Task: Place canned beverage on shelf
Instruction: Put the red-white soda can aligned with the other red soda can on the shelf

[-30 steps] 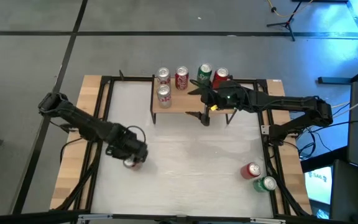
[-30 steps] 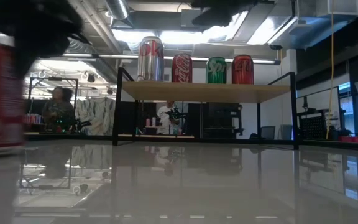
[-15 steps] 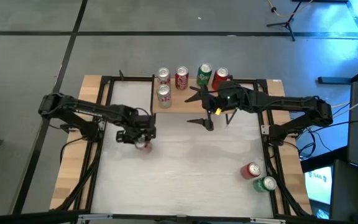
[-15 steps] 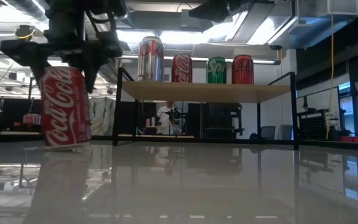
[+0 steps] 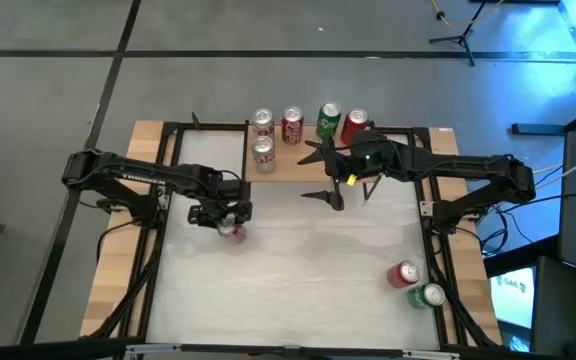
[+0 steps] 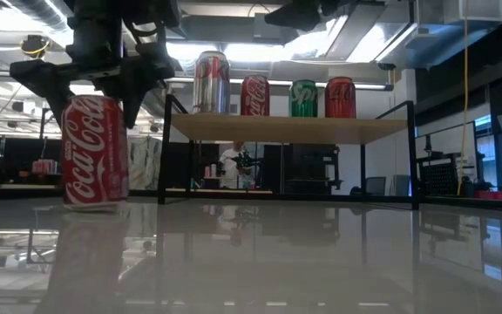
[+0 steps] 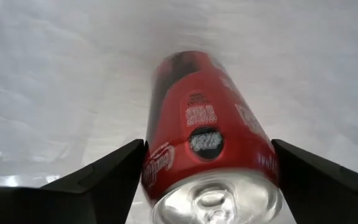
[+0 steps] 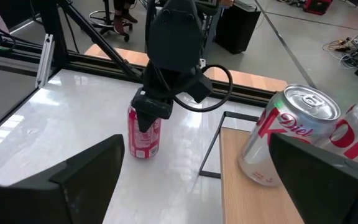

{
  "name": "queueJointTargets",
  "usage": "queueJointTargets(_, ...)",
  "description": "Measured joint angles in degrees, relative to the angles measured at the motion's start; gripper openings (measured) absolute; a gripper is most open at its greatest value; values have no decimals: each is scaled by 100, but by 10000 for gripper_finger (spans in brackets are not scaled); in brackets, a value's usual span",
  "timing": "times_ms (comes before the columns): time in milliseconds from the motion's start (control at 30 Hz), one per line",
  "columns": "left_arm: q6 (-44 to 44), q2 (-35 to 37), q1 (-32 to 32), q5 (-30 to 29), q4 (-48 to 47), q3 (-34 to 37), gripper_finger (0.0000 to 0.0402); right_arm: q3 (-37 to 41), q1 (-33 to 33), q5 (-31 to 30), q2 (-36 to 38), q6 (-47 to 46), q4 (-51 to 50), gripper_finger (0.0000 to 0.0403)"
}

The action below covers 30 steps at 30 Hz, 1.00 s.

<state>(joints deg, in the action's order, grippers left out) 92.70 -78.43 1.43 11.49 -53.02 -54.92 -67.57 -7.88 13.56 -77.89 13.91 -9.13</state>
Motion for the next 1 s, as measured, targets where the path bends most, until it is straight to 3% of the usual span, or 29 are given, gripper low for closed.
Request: queueJointTargets(1000,-589,0,-11,-246,386,0,338,0,-2,0,0,-2,-2,395)
